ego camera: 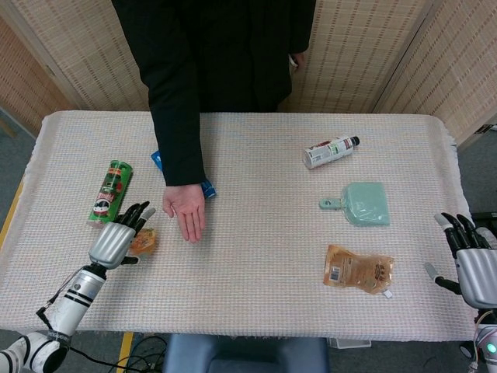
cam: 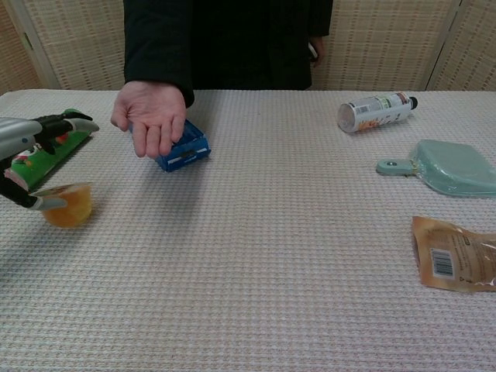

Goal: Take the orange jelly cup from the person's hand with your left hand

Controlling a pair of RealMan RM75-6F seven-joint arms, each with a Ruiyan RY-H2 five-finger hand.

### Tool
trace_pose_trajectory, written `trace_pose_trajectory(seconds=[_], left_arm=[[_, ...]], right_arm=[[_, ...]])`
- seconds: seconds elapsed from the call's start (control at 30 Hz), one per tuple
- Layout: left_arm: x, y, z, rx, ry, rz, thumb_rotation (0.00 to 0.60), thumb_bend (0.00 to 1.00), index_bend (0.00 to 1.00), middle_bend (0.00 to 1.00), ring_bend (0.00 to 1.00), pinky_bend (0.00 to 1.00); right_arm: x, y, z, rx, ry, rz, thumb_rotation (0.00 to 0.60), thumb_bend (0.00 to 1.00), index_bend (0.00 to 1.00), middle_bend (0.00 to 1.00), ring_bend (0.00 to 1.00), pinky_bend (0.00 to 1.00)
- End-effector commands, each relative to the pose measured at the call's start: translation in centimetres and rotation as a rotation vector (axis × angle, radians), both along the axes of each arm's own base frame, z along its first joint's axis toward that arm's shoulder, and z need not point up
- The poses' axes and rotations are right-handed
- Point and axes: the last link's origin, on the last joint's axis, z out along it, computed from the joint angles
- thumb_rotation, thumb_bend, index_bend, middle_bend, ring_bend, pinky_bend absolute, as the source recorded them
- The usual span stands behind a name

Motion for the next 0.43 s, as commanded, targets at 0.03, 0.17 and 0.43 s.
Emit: trace_pose_trajectory(seconds=[0.03,0.17,0.43], left_arm=[[-0.6,-1.0,2.5,0.031,-0.019,0.044,0.6,0.26,0.0,0.0,0.0,0.3],[-1.5,-1.9,5.1,0.103,-0.016,0.096,0.6,0.26,0.0,0.0,0.0,0.3],[-3.4,-4.5,8.5,0.219,0.006,0.199,0.6,0.26,0.04,0.0,0.0,0.3]], right_arm=[[-0.1,0.0,0.0,0.0,-0.001,-0.005,0.6,0.25,0.05,0.1,0.1,0.25],[-0.1,0.0,0.0,0.002,-0.001,-0.008,0.6,0.25,0.05,0.1,0.1,0.25],[-0.4,-0.1,-0.1,0.015,-0.004,-0.025,0.6,0.26,0.05,0.1,0.1,0.25]])
